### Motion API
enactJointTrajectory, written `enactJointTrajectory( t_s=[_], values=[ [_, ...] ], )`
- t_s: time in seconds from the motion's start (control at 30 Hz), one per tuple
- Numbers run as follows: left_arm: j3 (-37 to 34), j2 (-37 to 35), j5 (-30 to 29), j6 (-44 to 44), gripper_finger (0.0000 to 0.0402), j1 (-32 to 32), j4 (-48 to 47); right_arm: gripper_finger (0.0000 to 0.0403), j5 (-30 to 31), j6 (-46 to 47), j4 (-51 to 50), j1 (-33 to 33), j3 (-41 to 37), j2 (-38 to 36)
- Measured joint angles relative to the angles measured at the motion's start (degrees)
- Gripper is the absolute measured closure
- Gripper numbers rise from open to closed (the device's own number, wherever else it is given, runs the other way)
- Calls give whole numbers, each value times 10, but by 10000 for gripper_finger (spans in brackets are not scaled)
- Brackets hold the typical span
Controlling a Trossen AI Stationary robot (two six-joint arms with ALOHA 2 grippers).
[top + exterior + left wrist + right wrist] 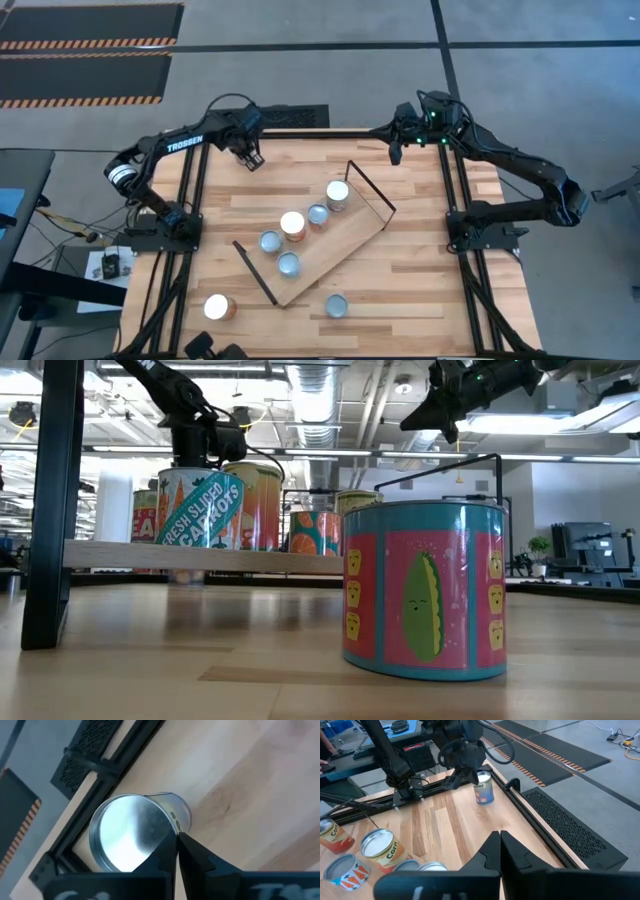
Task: Pick and place cans onto a shelf
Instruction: Put the canned peaches on the shelf aligned with the other canned peaches
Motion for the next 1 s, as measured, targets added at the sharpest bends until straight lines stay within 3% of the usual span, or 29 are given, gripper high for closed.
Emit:
enactJointTrajectory(
  t_s=[0.33,0.6,1.0],
  values=[
    [1,0,53,-14,401,-48,52,391,0,0,0,0,0,0],
    [52,2,64,-38,401,-90,56,391,0,0,0,0,0,0],
    [202,144,94,-37,401,-143,51,391,0,0,1,0,0,0]
  ],
)
